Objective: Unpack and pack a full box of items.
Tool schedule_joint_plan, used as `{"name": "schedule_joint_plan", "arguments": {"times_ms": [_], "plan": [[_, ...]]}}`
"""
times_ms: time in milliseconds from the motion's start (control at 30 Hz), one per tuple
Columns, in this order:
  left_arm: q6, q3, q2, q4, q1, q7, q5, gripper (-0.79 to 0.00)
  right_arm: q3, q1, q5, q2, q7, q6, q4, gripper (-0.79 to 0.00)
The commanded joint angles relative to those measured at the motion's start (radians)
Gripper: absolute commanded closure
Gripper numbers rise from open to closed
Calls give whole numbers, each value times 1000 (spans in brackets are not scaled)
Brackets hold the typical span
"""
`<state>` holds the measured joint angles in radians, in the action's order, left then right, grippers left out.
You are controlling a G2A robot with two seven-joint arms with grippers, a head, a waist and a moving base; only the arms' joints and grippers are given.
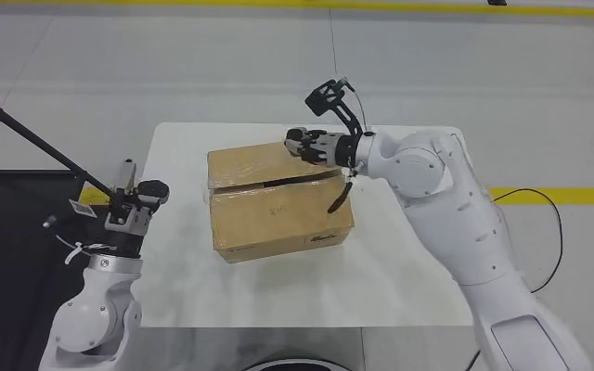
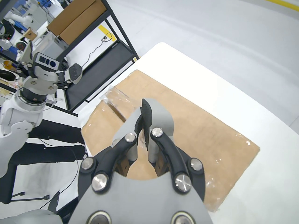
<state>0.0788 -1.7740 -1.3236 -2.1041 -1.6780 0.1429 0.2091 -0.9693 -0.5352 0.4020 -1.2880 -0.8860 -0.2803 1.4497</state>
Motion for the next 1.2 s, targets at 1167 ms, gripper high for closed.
{"name": "schedule_joint_plan", "arguments": {"times_ms": [1167], "plan": [[-65,-83,48,184,189,478,260,-785,-122,-185,-23,51,-50,128,158,0]]}}
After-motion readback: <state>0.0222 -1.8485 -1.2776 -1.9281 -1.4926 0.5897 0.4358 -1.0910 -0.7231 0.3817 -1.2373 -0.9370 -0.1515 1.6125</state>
